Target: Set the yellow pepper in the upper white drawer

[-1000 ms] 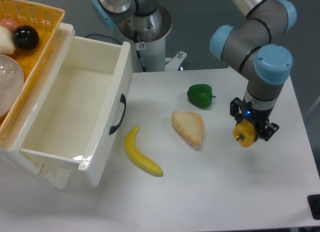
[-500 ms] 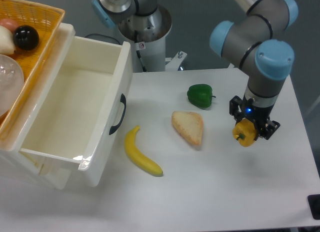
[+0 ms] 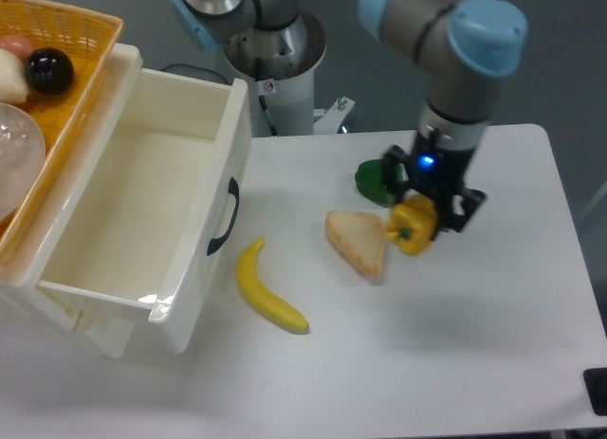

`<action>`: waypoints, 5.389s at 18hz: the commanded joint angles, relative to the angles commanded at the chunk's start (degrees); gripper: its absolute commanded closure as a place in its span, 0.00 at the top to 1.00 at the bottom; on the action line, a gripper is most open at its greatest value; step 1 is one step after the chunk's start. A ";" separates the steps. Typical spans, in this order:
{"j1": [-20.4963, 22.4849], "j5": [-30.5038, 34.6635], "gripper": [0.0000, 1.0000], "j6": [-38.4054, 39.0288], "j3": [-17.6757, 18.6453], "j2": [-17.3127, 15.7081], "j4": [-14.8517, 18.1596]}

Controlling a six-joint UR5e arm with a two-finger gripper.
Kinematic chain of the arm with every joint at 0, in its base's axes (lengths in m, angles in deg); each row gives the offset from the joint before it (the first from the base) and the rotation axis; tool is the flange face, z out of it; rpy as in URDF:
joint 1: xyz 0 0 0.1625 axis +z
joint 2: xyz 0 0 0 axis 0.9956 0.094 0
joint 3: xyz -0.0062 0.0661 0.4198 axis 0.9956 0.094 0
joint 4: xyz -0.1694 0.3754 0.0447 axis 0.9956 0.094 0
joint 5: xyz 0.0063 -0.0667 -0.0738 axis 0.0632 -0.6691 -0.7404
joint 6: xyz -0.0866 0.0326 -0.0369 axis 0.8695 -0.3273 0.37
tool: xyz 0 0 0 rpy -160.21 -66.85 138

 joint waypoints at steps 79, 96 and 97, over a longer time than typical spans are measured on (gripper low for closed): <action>-3.79 4.79 1.00 -3.85 0.26 -2.22 -3.25; 2.81 18.45 1.00 -5.16 0.09 20.37 -12.65; 2.72 18.62 1.00 -6.39 -0.61 20.98 -12.57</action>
